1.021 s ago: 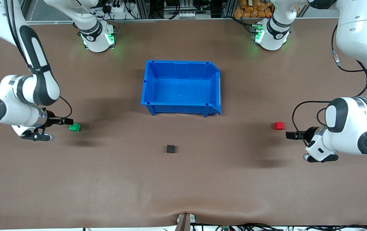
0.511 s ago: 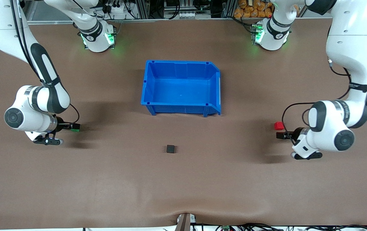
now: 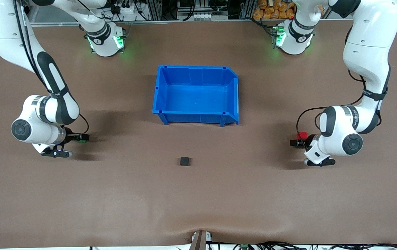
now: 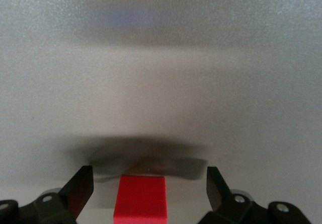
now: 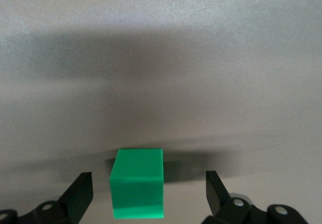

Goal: Attach green and red cubes to black cube
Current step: 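Lower and close the right gripper on green while the left grips red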

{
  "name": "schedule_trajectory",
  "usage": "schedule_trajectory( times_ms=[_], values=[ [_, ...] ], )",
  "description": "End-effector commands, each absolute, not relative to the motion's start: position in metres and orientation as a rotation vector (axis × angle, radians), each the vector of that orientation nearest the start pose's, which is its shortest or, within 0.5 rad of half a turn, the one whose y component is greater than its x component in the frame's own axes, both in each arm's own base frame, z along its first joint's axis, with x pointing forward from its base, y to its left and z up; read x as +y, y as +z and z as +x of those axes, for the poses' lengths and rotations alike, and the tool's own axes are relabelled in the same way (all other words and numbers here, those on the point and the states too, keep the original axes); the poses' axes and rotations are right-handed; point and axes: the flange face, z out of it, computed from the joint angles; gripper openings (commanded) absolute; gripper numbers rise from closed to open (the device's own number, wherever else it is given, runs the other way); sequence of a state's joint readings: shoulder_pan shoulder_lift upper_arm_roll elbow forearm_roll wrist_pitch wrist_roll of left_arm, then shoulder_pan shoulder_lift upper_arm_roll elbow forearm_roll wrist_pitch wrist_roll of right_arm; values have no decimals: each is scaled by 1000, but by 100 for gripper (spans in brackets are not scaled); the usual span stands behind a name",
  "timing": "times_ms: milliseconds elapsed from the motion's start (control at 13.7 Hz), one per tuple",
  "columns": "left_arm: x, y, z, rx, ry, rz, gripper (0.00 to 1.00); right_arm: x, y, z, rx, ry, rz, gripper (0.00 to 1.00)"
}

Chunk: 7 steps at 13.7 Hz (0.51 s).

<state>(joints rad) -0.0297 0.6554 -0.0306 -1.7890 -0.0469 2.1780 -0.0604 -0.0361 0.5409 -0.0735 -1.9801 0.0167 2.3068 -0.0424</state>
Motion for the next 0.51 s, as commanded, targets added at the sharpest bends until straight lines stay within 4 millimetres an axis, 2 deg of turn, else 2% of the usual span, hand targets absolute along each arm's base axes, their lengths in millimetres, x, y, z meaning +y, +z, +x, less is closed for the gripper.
schedule_trajectory(
  times_ms=[0,73,146,438],
  values=[
    [-38,178,613,-95,424,-3153,90,-63,171,587,104,332,-3128,32],
    [-38,177,612,-94,429,-3153,80,-62,171,587,101,334,-3127,8],
    [-38,175,610,-95,439,-3152,78,-62,171,587,97,339,-3126,0],
    [-37,182,605,-96,496,-3142,71,-66,178,588,-122,326,-3107,0]
  ],
)
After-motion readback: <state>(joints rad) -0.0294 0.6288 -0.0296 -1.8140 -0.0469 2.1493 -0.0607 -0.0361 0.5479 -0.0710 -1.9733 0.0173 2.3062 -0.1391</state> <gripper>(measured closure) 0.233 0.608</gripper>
